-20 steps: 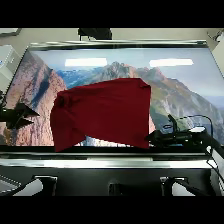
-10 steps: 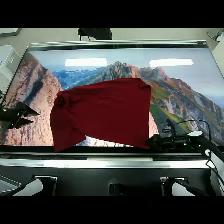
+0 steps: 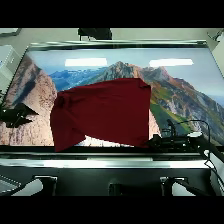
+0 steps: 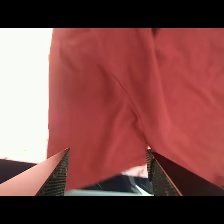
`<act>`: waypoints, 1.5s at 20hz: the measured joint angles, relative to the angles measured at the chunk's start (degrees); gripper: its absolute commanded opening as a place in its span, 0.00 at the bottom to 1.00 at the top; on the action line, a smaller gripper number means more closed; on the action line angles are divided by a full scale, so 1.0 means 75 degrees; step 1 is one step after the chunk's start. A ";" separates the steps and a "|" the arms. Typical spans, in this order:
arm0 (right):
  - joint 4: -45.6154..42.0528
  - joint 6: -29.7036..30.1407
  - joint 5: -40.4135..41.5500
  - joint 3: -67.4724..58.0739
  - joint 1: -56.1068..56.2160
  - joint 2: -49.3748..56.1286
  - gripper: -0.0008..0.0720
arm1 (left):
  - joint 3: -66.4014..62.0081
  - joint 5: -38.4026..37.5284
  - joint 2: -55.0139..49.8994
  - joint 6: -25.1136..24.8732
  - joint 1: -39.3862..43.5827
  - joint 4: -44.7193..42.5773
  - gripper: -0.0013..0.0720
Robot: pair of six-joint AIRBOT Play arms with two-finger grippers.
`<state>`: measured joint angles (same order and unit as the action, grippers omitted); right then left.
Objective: Fold the clothes and pants, and hang the long-sleeved shirts on hangers.
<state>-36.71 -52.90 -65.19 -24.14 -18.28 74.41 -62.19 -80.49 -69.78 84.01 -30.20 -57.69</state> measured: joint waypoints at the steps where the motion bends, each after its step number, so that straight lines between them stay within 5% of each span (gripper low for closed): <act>1: 0.0020 0.0003 -0.0076 0.0000 0.0000 0.0000 0.06 | 0.0099 0.0140 -0.0079 -0.0280 -0.0134 0.0067 0.77; 10: 0.0154 -0.0245 -0.0720 0.0003 0.0000 -0.0003 0.05 | 0.0769 0.1265 -0.1953 -0.3048 -0.1008 0.1658 0.77; 20: 0.0152 -0.0583 -0.0877 0.0003 0.0000 -0.0003 0.05 | 0.0717 0.1818 -0.3232 -0.4336 -0.0729 0.2527 0.77; 22: 0.0149 -0.0612 -0.0883 0.0003 0.0000 -0.0003 0.05 | 0.0670 0.1883 -0.3351 -0.4386 -0.0522 0.2567 0.57; 24: 0.0149 -0.0635 -0.0886 -0.0003 0.0000 -0.0006 0.05 | 0.0659 0.1996 -0.3448 -0.4415 -0.0341 0.2474 0.12; 25: 0.0149 -0.0635 -0.0886 -0.0012 0.0000 -0.0006 0.05 | 0.0659 0.1999 -0.3477 -0.4430 -0.0271 0.2375 0.05; 30: 0.0216 -0.0638 -0.0889 -0.0035 0.0000 -0.0146 0.05 | 0.0641 0.1763 -0.3506 -0.4465 -0.0122 0.2544 0.04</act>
<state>-35.09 -57.69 -71.85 -24.40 -18.28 73.32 -57.39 -67.26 -96.07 50.52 -31.11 -38.61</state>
